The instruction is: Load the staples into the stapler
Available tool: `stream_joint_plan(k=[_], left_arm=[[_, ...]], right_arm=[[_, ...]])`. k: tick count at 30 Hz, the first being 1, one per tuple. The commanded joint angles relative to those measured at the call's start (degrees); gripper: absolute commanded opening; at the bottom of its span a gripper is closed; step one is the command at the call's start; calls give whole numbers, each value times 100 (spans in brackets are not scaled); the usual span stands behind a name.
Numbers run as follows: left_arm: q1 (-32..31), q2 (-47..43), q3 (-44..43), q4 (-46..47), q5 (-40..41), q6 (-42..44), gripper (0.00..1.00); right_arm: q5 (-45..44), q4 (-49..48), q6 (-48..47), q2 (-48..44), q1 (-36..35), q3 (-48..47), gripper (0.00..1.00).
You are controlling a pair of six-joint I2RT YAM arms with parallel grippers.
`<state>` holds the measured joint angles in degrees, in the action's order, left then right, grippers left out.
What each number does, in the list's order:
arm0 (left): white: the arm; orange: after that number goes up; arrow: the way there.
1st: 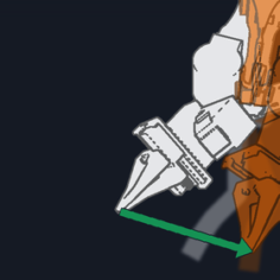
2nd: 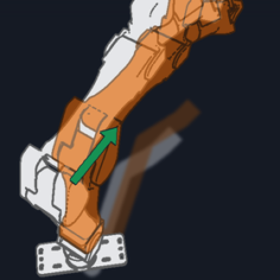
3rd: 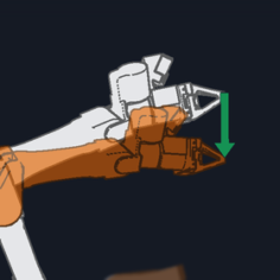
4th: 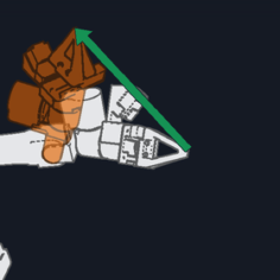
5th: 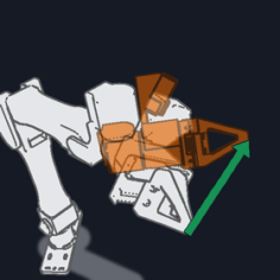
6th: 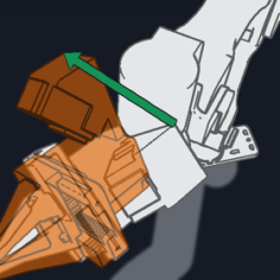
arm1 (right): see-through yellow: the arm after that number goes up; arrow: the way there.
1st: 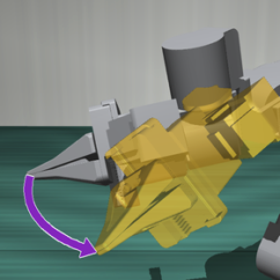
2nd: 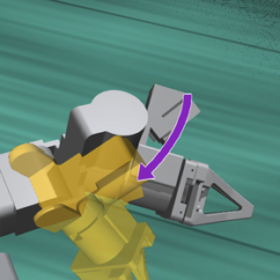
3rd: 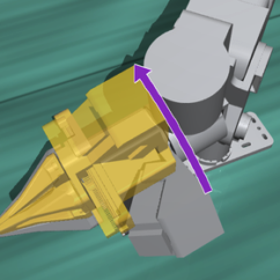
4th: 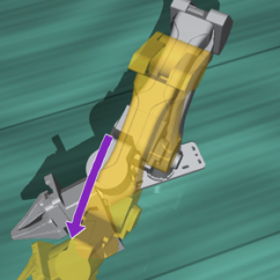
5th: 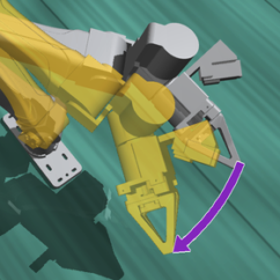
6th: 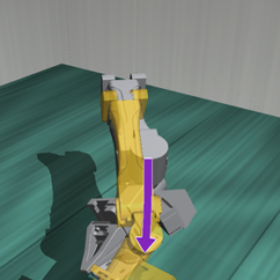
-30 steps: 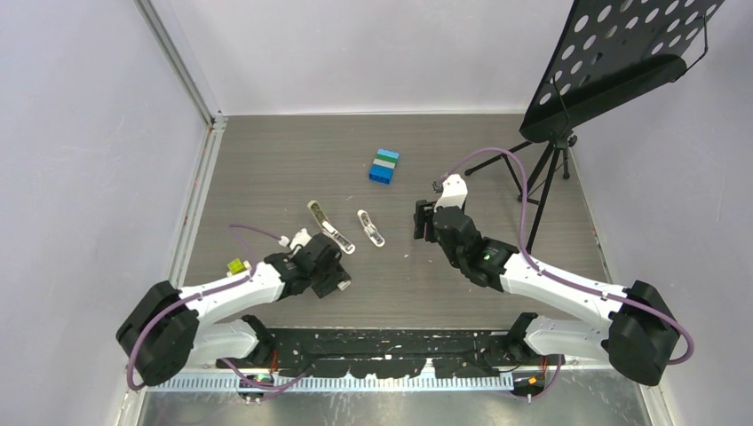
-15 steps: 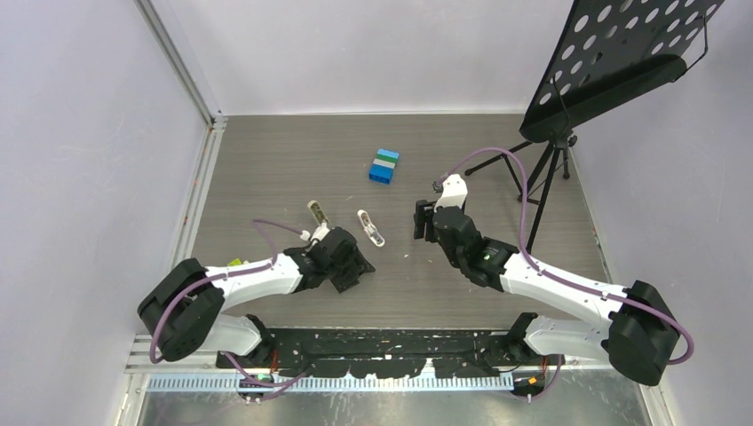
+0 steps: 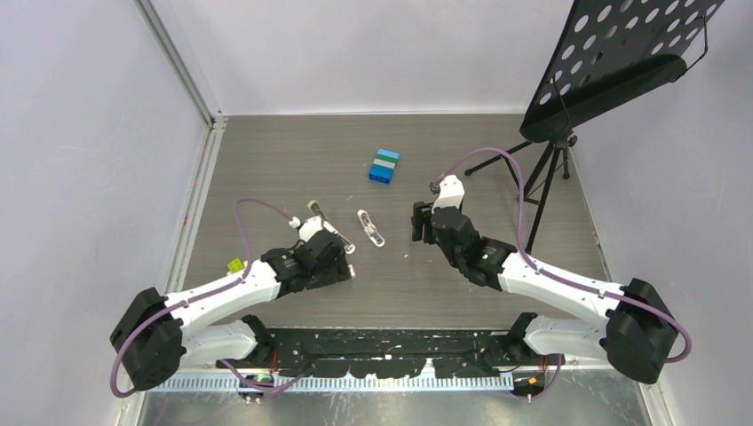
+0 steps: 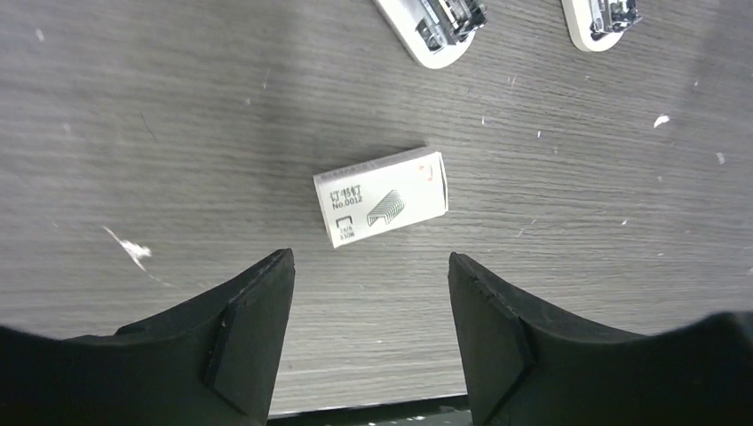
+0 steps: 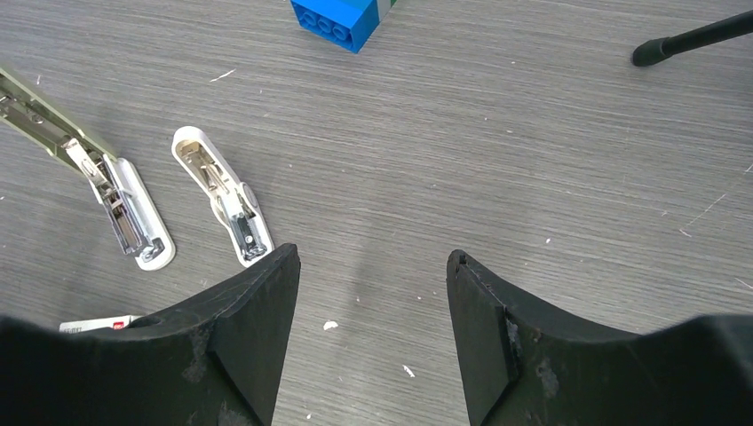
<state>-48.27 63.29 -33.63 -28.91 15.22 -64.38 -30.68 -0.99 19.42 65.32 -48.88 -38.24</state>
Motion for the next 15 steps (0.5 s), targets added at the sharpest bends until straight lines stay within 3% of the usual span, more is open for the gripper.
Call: stream_joint_plan(k=[1,7,15], left_arm=[[-16,213,-403,-54,341,1940,68],[-16,1008,-719,411,45,3091,73],[-16,1683,-970,647,-553,3829,74]], right_arm=[[31,-103,72,49,19,-226,66],[35,-124,40,118,19,-221,66],[44,-112,35,200,19,-246,66]])
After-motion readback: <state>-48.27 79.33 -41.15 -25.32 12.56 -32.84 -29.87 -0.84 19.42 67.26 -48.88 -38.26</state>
